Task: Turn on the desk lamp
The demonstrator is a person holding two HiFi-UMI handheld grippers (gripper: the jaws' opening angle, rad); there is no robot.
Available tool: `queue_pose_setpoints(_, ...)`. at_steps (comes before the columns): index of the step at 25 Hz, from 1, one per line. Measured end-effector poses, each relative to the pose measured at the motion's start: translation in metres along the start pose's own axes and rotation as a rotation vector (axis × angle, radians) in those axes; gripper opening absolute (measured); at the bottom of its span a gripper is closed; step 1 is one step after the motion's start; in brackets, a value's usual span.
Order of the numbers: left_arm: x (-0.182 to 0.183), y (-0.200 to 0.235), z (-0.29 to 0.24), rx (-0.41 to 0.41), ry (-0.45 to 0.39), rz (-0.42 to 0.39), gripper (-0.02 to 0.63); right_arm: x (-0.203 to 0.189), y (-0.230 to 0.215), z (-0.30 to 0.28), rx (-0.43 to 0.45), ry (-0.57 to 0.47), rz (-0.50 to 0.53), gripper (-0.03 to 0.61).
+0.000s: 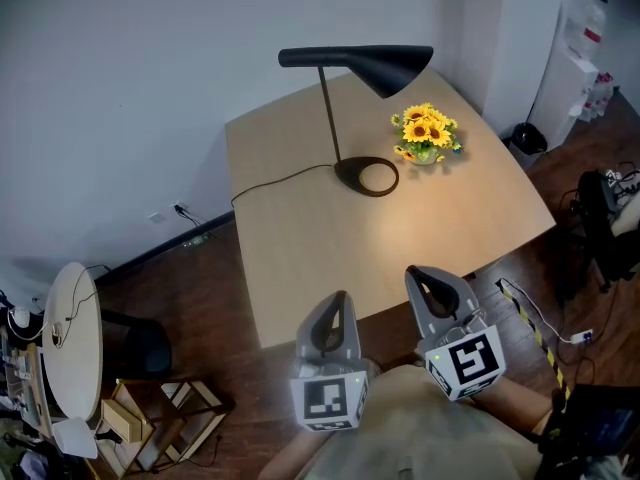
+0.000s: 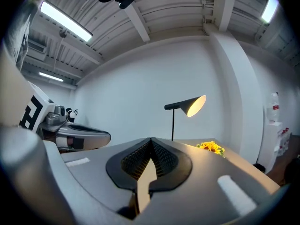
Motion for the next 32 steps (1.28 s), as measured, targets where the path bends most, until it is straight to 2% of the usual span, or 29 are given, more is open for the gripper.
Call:
queue_pose_setpoints(11,-0.013,-0.075,0.034,0.103,0.048,-0.033,-0.002,-0.013,-0.024,0.058,0.116,-0.019,-0.038,0.000)
queue_pose_setpoints(18,-0.023,-0.106,0.054,0.124,0.096,-0.056,-0.002,-0.028,-0.020,0.080,0.188,0.004,-0.043,0.000)
queue_pose_setpoints(23,-0.025,-0.117,0.062,0.096,0.077,-0.057,-0.002,-0.022,-0.012,0.091,0.166,-0.019,-0.064,0.000)
queue_pose_setpoints(26,-0.021,-0.112,0.067,0.095,0.053,-0.038,-0.002,-0.022,-0.008,0.097,0.145,-0.006,-0.057,0.000)
queue_pose_setpoints(32,-0.023,-0.094,0.084,0.081,0.060,-0.031,-0.002,-0.027,0.007,0.108,0.093,0.022,-0.063,0.000)
Point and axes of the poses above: the fingertips, and each gripper's own axes: z backward along the fingers, y to its left, x out of its top, the point moved 6 cm from there along z, backward along the fingers, and after that the axes turned 3 degrees about z, right-handed, at the moved point
